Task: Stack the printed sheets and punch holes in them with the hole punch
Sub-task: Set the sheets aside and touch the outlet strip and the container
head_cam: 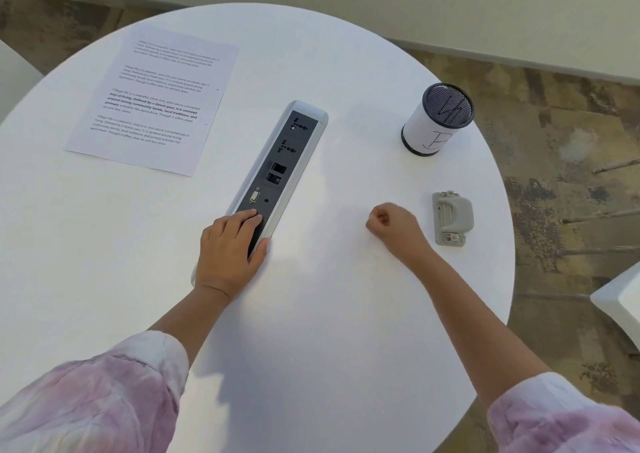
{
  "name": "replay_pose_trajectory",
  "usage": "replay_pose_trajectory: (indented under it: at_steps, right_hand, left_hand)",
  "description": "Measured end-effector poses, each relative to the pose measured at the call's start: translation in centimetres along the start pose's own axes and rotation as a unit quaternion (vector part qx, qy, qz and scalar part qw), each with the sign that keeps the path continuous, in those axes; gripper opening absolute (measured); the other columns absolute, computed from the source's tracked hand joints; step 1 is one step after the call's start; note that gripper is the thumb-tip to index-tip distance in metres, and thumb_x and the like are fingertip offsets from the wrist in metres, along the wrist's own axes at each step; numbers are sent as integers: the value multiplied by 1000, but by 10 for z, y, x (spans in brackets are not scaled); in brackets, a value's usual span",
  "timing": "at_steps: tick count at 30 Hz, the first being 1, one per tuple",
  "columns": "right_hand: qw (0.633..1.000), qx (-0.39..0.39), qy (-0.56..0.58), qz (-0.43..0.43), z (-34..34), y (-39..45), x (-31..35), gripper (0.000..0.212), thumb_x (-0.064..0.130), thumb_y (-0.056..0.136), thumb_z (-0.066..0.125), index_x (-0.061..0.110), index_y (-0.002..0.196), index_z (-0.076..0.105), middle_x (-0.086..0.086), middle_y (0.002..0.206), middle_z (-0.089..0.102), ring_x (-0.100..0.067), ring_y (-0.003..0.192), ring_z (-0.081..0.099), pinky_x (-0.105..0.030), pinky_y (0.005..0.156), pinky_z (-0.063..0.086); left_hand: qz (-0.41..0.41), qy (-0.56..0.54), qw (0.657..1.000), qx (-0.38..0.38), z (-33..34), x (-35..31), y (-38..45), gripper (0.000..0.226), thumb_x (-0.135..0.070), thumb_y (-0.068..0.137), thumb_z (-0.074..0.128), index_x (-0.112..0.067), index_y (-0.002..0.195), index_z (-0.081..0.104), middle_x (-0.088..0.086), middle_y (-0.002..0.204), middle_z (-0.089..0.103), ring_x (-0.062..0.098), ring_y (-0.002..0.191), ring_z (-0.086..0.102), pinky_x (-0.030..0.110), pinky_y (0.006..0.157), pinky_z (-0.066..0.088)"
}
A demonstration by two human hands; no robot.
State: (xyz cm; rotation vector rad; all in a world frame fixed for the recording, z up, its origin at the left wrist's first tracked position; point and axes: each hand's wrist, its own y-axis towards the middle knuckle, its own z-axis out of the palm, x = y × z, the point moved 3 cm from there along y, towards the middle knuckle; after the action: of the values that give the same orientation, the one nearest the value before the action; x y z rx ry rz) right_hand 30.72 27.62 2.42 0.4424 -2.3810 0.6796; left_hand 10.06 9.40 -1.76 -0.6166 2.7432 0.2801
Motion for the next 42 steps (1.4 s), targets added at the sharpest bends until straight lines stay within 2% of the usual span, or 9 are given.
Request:
replay_pose_trajectory:
  at_steps: [6, 11, 15, 19, 24, 28, 32, 36, 42]
  right_hand:
    - [986, -132, 88, -46, -66, 18, 35, 15, 13, 83, 53, 22, 72, 53, 12, 61, 50, 6, 49, 47, -6, 51, 34]
    - [967, -236, 54, -73, -127, 48, 55, 6, 17, 83, 50, 16, 82, 56, 13, 63, 49, 1, 55, 43, -10, 54, 34]
    - [955, -292, 37, -23, -158, 78, 41, 18, 17, 83, 49, 10, 92, 63, 13, 65, 49, 2, 54, 43, -3, 50, 35]
    - [970, -243, -32, 10, -165, 97, 23, 22, 16, 89, 52, 4, 98, 69, -4, 78, 58, -5, 55, 44, -15, 57, 38]
    - [973, -232, -13, 12, -169, 102, 13, 23, 20, 88, 58, 4, 99, 70, -8, 82, 61, -15, 61, 48, -33, 74, 48]
    - [974, -227, 9, 8, -167, 99, 12, 19, 24, 84, 65, 10, 95, 70, -6, 82, 62, -9, 61, 51, -25, 69, 49]
    - [972, -229, 46, -6, -159, 88, 16, 24, 28, 86, 62, 9, 99, 69, 3, 71, 62, -7, 63, 54, -30, 74, 51]
    - [977, -201, 48, -54, -115, 51, 23, 11, 20, 83, 64, 17, 92, 69, 14, 68, 57, 13, 53, 50, -2, 61, 38]
    - [996, -80, -4, -36, -31, -14, -13, 10, 9, 78, 65, 14, 85, 69, -8, 80, 66, 0, 63, 52, -13, 64, 39]
  left_hand:
    - [-2, -5, 1000, 3, -1, 0, 0, 46, -40, 87, 38, -10, 114, 61, 3, 123, 58, 21, 106, 43, 42, 84, 41]
    - [-1, -4, 1000, 2, -1, 0, 0, 46, -40, 87, 39, -10, 113, 62, 4, 123, 59, 21, 105, 43, 42, 83, 41]
    - [-4, -3, 1000, -2, 0, -1, -1, 46, -40, 86, 39, -11, 113, 63, 3, 122, 59, 21, 105, 43, 41, 84, 41]
    - [-8, -7, 1000, 0, 0, -1, 1, 46, -40, 86, 38, -11, 113, 62, 3, 122, 59, 20, 106, 42, 41, 85, 41]
    - [-6, -3, 1000, 0, -1, -1, 1, 46, -39, 86, 39, -11, 112, 63, 4, 121, 60, 20, 106, 43, 41, 84, 41]
    - [-3, 3, 1000, -1, -1, 0, 1, 45, -39, 86, 39, -10, 112, 63, 4, 121, 60, 21, 105, 43, 41, 83, 42]
    - [-2, 5, 1000, -1, -1, -1, 1, 46, -39, 86, 39, -10, 112, 63, 5, 121, 60, 21, 105, 43, 41, 83, 42]
    - [-1, 4, 1000, 0, -1, 0, 1, 46, -40, 86, 39, -10, 112, 63, 4, 121, 60, 21, 104, 43, 42, 82, 42]
    - [2, -1, 1000, 2, -1, 0, 1, 46, -40, 86, 39, -10, 112, 62, 5, 121, 60, 22, 105, 43, 43, 82, 42]
